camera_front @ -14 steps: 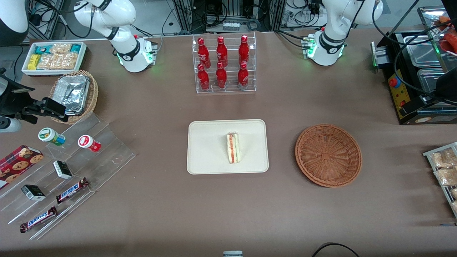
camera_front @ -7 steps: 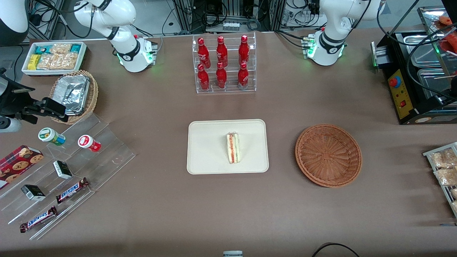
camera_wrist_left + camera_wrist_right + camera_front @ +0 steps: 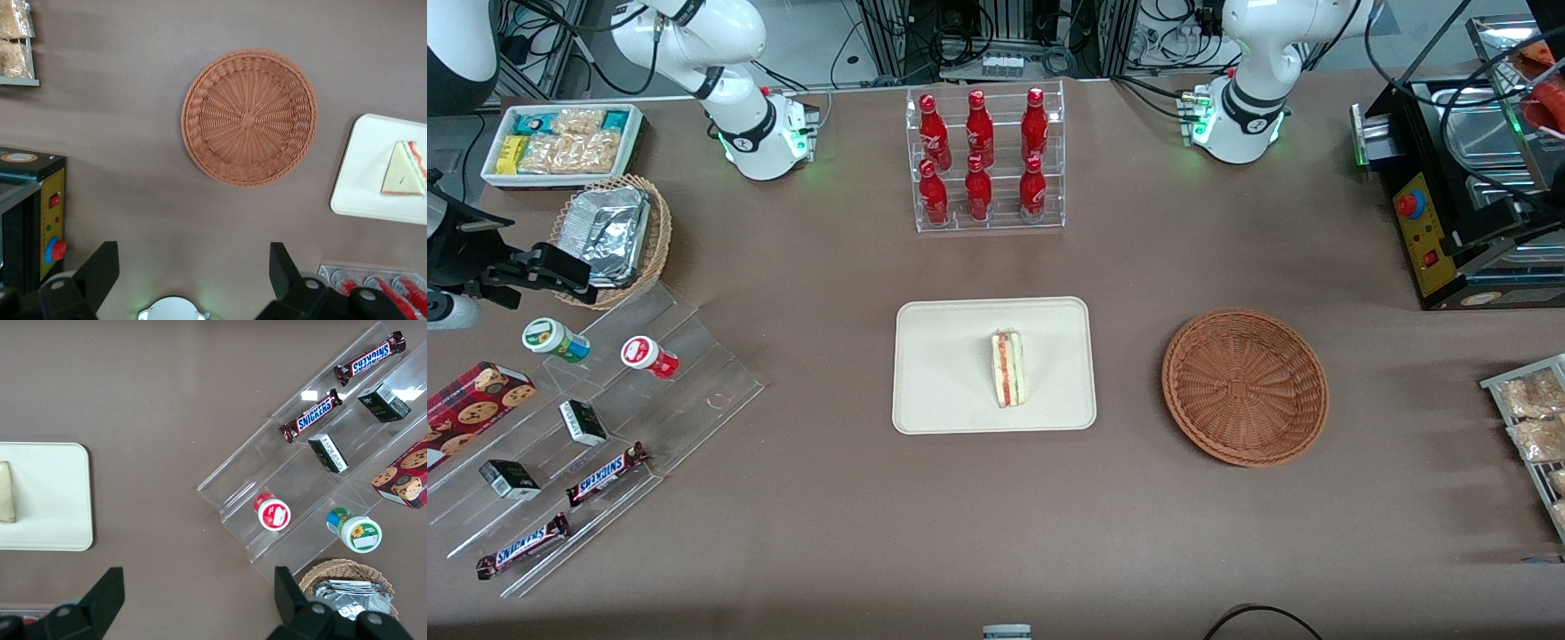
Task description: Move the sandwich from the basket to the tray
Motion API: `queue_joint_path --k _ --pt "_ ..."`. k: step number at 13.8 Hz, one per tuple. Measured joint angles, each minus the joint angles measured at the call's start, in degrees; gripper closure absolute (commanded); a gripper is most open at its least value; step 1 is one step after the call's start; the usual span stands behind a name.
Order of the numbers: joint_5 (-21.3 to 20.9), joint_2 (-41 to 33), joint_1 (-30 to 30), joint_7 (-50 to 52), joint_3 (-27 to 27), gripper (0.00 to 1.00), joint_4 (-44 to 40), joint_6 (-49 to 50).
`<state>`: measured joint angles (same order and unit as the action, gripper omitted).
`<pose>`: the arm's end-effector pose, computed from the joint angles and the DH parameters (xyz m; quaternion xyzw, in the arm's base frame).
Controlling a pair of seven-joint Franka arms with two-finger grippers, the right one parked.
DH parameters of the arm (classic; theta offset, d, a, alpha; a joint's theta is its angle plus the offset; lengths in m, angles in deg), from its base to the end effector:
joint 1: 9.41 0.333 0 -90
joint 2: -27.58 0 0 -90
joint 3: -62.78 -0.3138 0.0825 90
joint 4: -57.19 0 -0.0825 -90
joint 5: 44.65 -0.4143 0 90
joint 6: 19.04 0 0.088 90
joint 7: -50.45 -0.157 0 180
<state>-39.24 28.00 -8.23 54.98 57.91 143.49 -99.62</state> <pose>0.5629 0.0435 0.5875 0.9937 0.0868 -0.0529 0.0473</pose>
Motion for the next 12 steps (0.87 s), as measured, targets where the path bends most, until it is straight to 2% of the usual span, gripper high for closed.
queue_joint_path --k 4,12 --pt "-2.5 -3.3 -1.5 -0.2 1.2 0.01 3.6 0.0" --pt "-3.7 -3.1 -2.2 -4.3 1.3 0.01 3.4 1.0"
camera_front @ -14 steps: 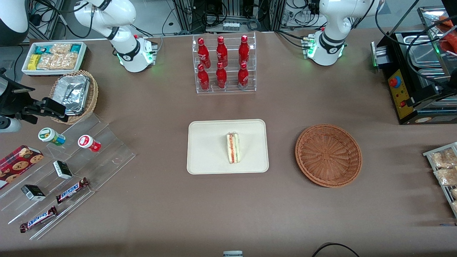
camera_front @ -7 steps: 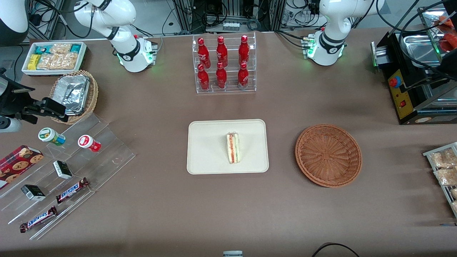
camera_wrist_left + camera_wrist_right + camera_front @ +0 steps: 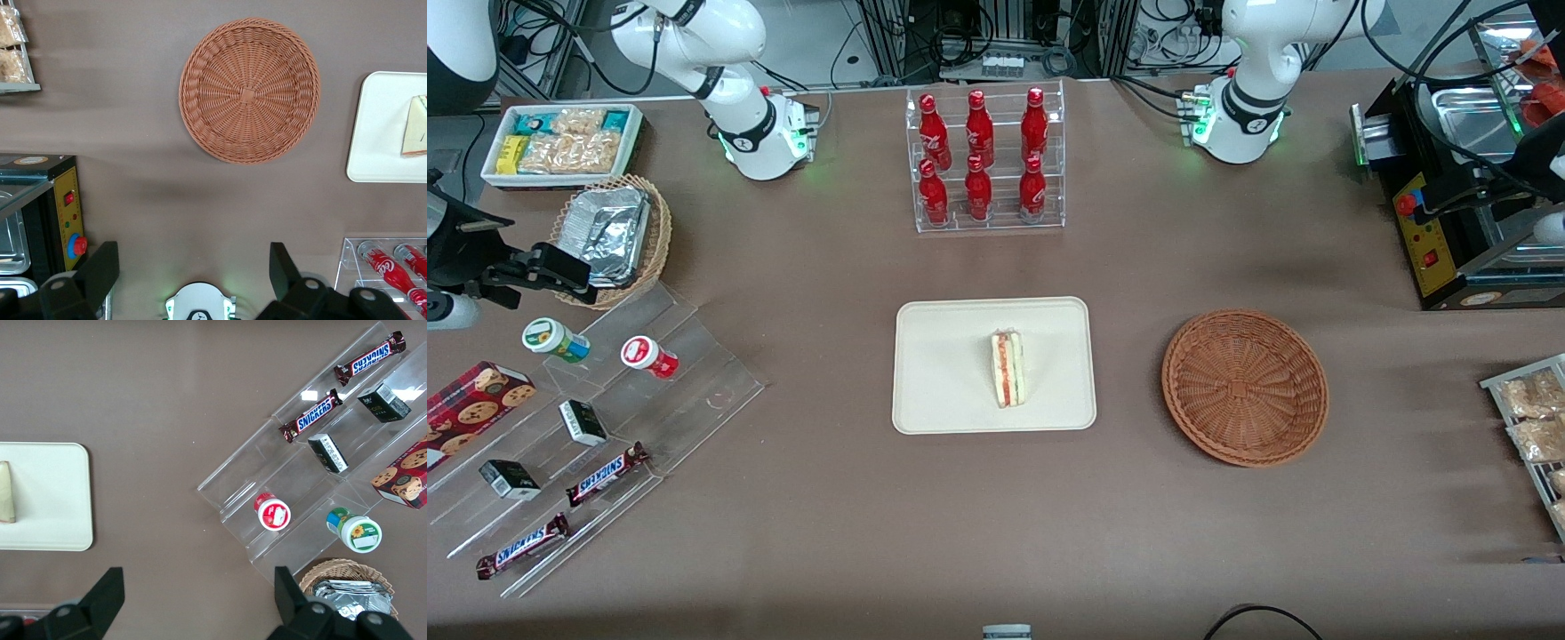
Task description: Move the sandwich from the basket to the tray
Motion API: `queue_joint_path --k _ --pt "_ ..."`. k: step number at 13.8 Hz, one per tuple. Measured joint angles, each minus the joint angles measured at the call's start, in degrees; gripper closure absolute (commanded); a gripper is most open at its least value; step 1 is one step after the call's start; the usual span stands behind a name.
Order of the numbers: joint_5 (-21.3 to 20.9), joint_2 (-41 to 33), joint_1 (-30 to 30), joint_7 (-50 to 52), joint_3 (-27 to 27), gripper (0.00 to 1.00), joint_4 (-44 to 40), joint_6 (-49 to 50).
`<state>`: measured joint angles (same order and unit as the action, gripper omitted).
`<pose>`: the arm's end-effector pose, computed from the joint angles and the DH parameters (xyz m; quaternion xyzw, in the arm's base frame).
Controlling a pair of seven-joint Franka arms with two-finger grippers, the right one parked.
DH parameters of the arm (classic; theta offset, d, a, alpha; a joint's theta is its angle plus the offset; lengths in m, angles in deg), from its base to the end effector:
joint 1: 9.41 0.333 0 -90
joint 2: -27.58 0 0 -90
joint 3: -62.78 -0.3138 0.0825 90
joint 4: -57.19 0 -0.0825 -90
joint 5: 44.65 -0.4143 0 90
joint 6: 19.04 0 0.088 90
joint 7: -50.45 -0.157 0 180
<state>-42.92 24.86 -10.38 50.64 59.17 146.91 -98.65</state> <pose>0.5437 0.0206 0.5875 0.9975 0.0227 -0.0641 0.0179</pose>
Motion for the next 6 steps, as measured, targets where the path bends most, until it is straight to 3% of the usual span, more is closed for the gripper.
queue_joint_path --k 2,6 --pt "-3.0 0.1 -0.1 -0.5 0.1 0.01 0.0 0.0" --pt "-3.5 0.1 -0.1 -0.5 0.5 0.01 -0.1 0.0"
